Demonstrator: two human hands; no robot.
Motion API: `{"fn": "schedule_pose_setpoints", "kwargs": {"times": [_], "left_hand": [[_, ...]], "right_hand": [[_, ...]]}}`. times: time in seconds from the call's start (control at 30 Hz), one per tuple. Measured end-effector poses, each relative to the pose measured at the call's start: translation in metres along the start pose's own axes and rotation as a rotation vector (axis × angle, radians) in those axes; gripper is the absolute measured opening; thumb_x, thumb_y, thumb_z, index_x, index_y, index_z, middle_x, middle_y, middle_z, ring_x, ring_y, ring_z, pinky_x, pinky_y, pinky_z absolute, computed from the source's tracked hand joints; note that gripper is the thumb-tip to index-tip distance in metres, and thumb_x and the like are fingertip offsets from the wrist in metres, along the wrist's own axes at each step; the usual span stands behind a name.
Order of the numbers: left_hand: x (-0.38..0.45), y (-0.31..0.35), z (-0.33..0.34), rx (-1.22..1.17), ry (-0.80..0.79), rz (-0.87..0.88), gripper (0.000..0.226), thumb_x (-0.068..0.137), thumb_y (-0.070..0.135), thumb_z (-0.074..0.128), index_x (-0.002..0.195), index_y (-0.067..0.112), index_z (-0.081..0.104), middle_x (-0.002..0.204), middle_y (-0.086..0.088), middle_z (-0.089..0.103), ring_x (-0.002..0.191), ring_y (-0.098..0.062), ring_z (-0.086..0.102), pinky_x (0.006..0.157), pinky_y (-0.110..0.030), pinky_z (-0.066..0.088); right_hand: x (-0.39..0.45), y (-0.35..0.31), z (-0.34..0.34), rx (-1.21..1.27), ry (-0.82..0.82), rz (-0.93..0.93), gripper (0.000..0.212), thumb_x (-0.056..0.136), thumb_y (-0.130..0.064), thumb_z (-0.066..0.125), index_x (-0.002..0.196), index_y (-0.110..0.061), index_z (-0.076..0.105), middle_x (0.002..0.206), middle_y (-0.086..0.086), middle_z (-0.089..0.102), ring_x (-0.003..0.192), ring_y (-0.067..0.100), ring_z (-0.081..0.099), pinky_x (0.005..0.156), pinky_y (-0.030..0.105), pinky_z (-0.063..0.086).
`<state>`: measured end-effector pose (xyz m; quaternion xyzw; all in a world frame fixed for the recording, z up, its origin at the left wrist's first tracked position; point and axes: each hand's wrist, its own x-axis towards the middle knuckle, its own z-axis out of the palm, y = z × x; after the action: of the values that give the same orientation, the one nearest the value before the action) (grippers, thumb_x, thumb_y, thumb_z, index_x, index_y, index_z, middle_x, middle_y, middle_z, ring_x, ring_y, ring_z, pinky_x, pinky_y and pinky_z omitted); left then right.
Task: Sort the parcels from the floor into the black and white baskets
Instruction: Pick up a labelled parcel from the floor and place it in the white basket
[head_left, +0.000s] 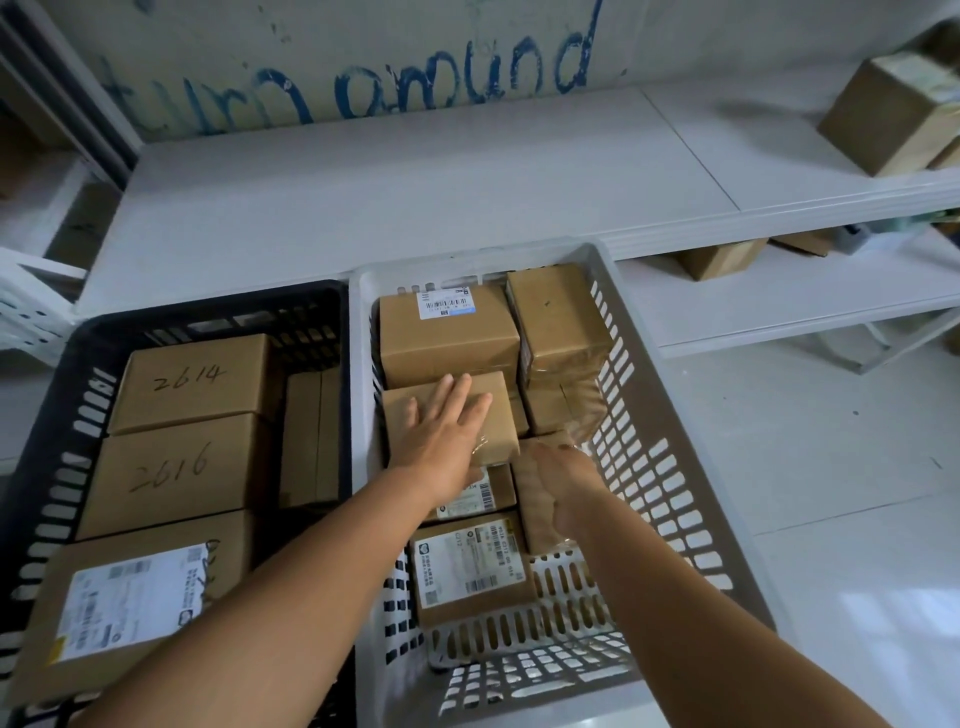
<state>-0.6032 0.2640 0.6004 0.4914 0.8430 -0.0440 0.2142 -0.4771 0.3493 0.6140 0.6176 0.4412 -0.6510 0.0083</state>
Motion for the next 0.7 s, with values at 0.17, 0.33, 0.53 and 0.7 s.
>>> {"fn": "schedule_pose_setpoints", "kwargs": {"times": [0.17, 0.33, 0.53, 0.7], "left_hand": [[-0.003, 0.000, 0.000, -0.025, 0.012, -0.022, 0.093, 0.088, 0.014, 0.064, 0.152, 0.027, -0.003, 0.157, -0.001, -0.026, 0.144, -0.023, -0.024, 0.118, -0.049, -0.005], [-0.008, 0.001, -0.005, 0.047, -0.008, -0.042, 0.108, 0.077, -0.013, 0.058, 0.152, 0.029, -0.008, 0.156, -0.009, -0.027, 0.144, -0.029, -0.024, 0.117, -0.053, -0.003], [-0.010, 0.005, 0.002, 0.074, -0.076, -0.009, 0.114, 0.074, -0.006, 0.066, 0.150, 0.036, -0.009, 0.158, -0.010, -0.013, 0.145, -0.033, -0.009, 0.118, -0.051, 0.005], [-0.015, 0.006, 0.008, 0.069, -0.108, 0.011, 0.115, 0.075, -0.002, 0.068, 0.149, 0.040, -0.009, 0.158, -0.006, -0.012, 0.145, -0.032, -0.005, 0.117, -0.051, 0.009]], "right_hand": [[0.007, -0.002, 0.015, -0.007, -0.053, -0.004, 0.044, 0.095, -0.018, 0.046, 0.138, -0.017, 0.044, 0.086, -0.006, 0.051, 0.070, 0.008, 0.044, 0.056, 0.026, 0.037], [0.001, -0.002, 0.026, -0.011, -0.162, -0.004, 0.047, 0.089, -0.013, 0.054, 0.134, -0.023, 0.051, 0.098, -0.003, 0.062, 0.085, 0.016, 0.058, 0.068, 0.029, 0.049], [0.008, 0.007, 0.029, -0.067, -0.118, -0.019, 0.038, 0.092, -0.021, 0.050, 0.130, -0.019, 0.055, 0.116, 0.007, 0.064, 0.106, 0.027, 0.060, 0.095, 0.040, 0.050], [0.011, 0.014, 0.021, -0.114, -0.070, -0.091, 0.037, 0.098, -0.015, 0.047, 0.131, 0.000, 0.052, 0.133, 0.018, 0.055, 0.119, 0.035, 0.056, 0.098, 0.041, 0.046]]}}
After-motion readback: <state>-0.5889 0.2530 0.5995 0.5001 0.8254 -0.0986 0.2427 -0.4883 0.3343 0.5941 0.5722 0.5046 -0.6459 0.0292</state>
